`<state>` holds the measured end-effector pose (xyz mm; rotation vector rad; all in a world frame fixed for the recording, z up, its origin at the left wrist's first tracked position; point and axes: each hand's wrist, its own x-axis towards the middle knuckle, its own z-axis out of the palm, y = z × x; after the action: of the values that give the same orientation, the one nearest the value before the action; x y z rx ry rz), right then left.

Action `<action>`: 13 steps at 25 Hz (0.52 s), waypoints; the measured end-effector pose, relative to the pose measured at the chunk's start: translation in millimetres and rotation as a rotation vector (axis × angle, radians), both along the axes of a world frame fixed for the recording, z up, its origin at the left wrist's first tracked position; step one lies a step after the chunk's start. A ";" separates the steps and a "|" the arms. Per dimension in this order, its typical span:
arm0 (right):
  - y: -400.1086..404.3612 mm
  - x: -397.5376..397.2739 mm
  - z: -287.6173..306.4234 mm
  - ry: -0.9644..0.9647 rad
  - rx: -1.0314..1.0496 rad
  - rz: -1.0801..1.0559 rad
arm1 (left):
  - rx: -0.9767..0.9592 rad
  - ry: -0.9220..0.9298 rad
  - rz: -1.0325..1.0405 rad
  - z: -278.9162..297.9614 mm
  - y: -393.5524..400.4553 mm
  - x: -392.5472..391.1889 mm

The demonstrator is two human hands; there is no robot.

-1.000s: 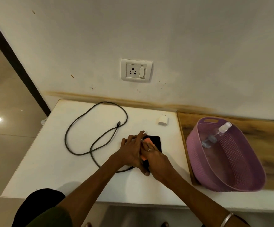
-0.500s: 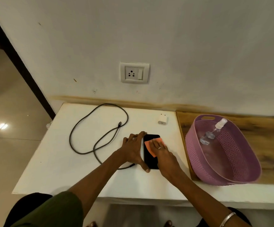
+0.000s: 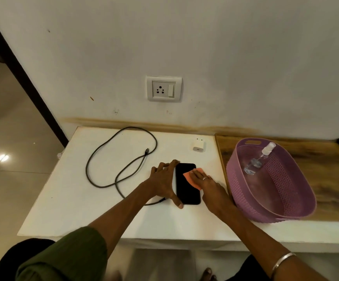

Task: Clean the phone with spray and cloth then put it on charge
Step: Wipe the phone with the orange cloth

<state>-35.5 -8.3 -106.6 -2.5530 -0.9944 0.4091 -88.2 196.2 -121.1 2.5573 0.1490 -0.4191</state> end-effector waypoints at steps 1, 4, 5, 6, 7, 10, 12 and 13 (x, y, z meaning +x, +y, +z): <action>4.0 -2.4 -3.8 -0.024 -0.072 -0.008 | 0.001 0.003 -0.004 0.1 0.8 0.8; 7.9 -22.2 -16.4 -0.059 0.061 0.000 | -0.003 0.013 -0.008 -0.9 0.2 1.5; 4.3 -30.2 -16.8 -0.058 0.105 0.036 | -0.007 0.014 -0.003 -1.5 0.5 1.8; 3.5 -35.3 -18.3 -0.057 0.130 0.098 | -0.012 0.012 0.004 -2.4 0.7 2.1; 3.6 -38.2 -19.3 -0.059 0.113 0.174 | -0.015 0.009 0.009 -3.0 0.6 2.0; 16.1 -23.4 -20.2 -0.110 0.051 0.356 | -0.022 0.017 0.006 -3.4 1.4 2.8; 9.5 -3.4 -23.2 -0.020 -0.158 0.311 | -0.012 0.019 0.006 -3.9 1.8 2.5; 2.4 1.8 -20.8 0.039 -0.206 0.272 | -0.005 0.021 0.001 -3.7 2.4 2.6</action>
<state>-33.6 -5.9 -127.4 -2.5802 -1.3536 0.6650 -85.5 198.6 -124.8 2.5486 0.1560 -0.4455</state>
